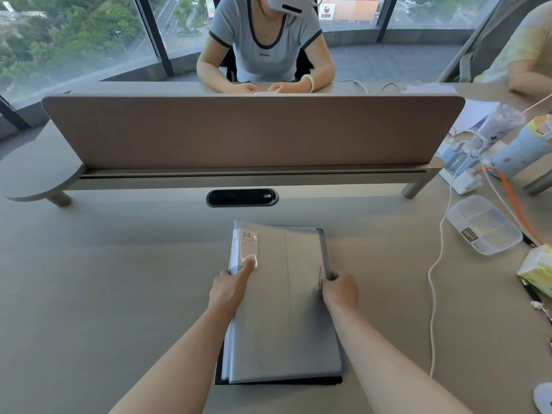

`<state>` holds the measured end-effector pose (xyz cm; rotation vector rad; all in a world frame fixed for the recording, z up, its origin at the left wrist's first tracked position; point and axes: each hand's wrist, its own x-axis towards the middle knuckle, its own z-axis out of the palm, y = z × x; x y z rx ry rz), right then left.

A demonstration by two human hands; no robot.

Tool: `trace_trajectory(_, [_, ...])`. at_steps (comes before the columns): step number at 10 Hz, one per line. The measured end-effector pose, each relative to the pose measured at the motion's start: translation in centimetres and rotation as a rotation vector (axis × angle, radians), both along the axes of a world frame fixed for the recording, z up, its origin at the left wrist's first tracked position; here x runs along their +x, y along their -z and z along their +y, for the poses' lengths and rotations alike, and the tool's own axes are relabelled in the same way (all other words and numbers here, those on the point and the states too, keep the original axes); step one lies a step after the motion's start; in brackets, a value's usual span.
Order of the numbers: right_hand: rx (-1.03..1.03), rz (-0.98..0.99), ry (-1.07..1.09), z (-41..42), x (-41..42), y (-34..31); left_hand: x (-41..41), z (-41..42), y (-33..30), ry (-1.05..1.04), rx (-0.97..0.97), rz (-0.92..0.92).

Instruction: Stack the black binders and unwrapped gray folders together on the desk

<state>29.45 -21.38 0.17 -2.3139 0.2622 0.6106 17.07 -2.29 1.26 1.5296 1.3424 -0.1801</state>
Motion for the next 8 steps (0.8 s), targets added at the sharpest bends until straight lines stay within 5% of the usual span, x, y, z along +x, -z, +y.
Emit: trace_trajectory(8, [0.016, -0.143, 0.110, -6.5, -2.9, -1.8, -0.9, 0.2, -2.7, -0.055, 0.135, -0.130])
